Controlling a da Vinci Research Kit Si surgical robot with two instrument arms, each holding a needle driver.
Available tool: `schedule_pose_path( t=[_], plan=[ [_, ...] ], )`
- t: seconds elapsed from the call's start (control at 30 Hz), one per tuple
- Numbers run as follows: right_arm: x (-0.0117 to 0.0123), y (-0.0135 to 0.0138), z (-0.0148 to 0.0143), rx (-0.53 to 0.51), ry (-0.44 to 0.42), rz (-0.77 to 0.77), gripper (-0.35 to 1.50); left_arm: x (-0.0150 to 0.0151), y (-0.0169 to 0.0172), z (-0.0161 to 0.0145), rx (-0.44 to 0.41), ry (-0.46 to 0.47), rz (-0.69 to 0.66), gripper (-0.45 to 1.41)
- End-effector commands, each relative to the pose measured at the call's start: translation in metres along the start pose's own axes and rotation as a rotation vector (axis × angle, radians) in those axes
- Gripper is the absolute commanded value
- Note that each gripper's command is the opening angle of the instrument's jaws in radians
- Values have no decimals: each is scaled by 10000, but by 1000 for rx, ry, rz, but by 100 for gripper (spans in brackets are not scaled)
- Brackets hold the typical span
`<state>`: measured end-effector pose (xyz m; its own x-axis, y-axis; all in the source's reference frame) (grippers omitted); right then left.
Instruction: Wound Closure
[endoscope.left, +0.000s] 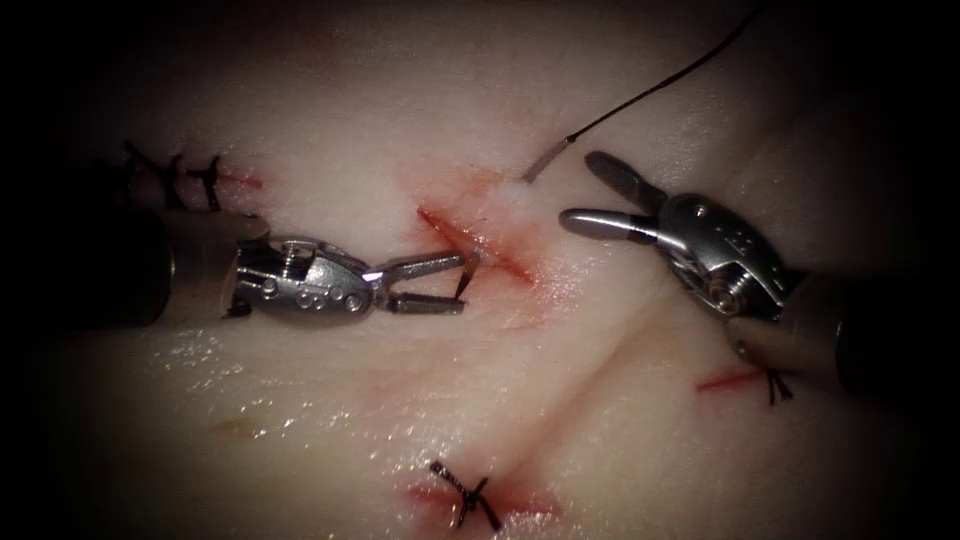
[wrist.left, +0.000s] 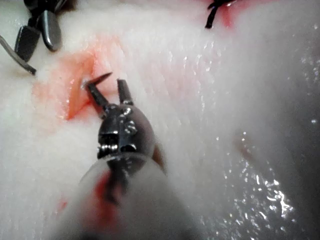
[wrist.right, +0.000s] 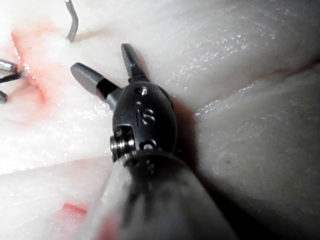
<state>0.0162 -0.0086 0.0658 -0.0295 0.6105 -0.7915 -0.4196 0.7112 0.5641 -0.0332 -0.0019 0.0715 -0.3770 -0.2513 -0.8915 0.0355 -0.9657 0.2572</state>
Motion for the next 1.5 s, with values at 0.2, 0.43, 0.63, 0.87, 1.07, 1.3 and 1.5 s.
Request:
schedule_pose_path(
  t=[0.2, 0.43, 0.63, 0.87, 1.07, 1.3, 1.5],
  plan=[
    [-10, -1, 9, 2, 6, 10, 108, 2, -9, 12, -2, -5, 12, 47],
    [-14, -2, 9, 2, 9, 17, 104, 2, -11, 19, -21, -15, 28, 17],
    [-15, -3, 10, 0, 9, 17, 101, 0, -14, 19, -60, -27, 8, -45],
    [-15, -6, 14, 2, 11, 17, 96, 7, -19, 18, -109, -33, -133, -45],
    [-16, -8, 16, 4, 14, 15, 93, 35, -8, 8, -168, 30, -303, -45],
    [-23, -14, 21, 20, 11, 25, 88, 73, -6, -12, -282, 41, -605, -45],
    [-27, -16, 20, 23, 4, 27, 88, 106, -4, -32, -339, 82, -733, -45]
  ],
)
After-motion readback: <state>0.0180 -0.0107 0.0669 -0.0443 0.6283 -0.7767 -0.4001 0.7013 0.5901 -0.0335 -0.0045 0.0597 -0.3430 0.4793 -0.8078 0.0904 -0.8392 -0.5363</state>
